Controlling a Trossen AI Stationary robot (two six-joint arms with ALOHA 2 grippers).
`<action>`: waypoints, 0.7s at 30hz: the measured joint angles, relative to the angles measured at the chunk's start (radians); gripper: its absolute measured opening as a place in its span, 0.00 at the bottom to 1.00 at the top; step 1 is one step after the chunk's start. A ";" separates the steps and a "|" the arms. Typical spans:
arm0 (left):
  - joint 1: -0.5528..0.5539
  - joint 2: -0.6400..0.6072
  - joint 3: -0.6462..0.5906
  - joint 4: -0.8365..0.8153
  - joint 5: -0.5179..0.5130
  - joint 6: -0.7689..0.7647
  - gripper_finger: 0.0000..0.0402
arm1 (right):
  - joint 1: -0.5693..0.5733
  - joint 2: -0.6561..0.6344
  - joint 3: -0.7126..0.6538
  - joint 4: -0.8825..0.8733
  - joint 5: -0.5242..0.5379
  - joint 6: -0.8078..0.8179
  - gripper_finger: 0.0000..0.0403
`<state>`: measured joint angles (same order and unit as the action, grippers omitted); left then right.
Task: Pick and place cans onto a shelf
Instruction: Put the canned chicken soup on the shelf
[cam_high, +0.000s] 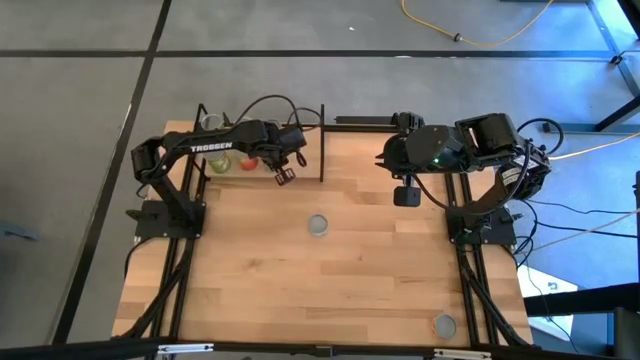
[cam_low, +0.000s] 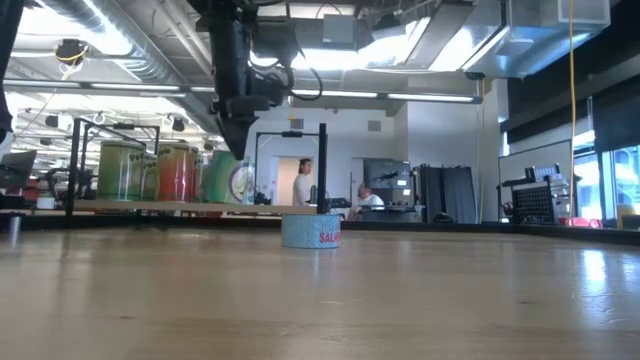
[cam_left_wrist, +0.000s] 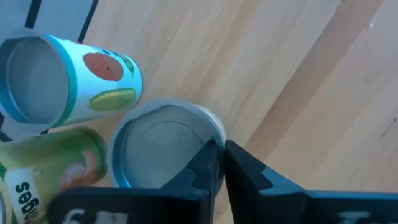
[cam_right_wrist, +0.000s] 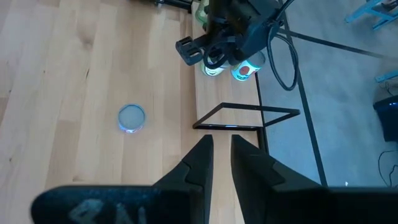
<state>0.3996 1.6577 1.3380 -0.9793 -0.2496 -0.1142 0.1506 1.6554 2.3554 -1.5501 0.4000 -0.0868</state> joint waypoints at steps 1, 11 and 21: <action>0.000 0.000 0.000 0.001 -0.004 -0.012 0.06 | 0.000 0.000 0.000 0.000 0.000 0.000 0.15; -0.001 0.001 0.000 0.001 -0.007 -0.032 0.11 | 0.000 0.000 0.000 0.001 0.000 0.004 0.15; 0.000 0.005 0.038 -0.035 -0.017 -0.031 0.12 | 0.000 0.000 0.000 0.007 0.000 0.004 0.15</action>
<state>0.3992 1.6627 1.3760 -1.0139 -0.2666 -0.1455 0.1505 1.6556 2.3554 -1.5433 0.4001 -0.0826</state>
